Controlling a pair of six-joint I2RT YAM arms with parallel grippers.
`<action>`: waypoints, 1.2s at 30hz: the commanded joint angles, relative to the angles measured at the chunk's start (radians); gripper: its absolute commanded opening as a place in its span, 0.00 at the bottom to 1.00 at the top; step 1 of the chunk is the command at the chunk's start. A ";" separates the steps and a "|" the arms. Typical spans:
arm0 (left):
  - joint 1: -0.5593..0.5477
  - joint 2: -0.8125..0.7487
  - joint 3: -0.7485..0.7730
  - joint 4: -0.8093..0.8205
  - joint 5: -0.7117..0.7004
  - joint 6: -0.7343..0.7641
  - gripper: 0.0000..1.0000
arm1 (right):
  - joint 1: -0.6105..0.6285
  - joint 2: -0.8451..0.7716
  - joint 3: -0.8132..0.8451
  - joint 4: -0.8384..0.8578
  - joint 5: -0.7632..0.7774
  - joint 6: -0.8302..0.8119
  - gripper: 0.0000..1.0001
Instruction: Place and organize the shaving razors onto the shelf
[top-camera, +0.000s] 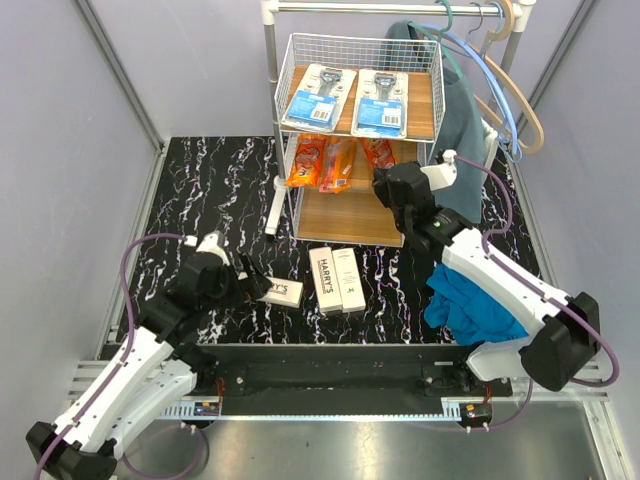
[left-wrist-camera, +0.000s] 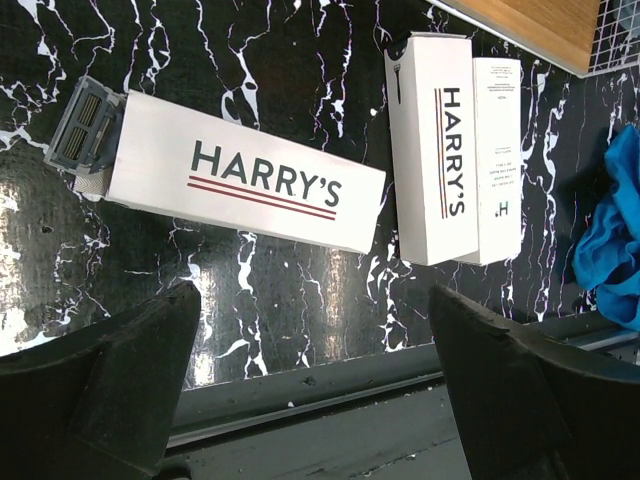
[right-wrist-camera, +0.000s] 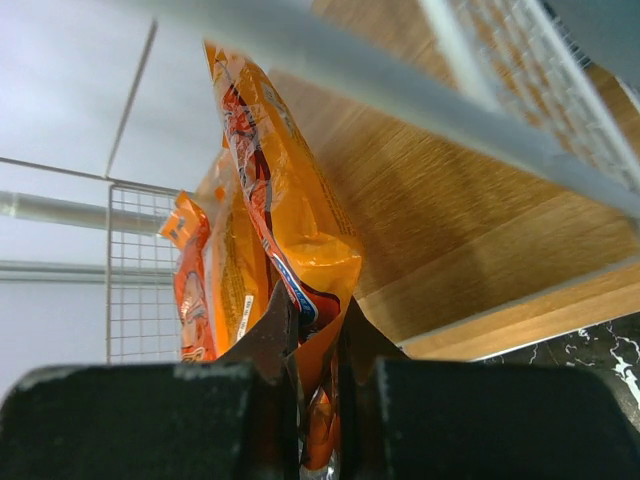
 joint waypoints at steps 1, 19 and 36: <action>0.000 -0.016 -0.006 0.037 0.023 -0.005 0.99 | -0.004 0.052 0.080 -0.010 -0.031 0.017 0.00; 0.000 -0.025 -0.012 0.043 0.046 -0.006 0.99 | -0.005 0.141 0.107 0.036 -0.143 0.008 0.37; 0.000 -0.032 -0.021 0.051 0.064 -0.003 0.99 | -0.004 0.018 -0.015 0.064 -0.324 -0.013 0.84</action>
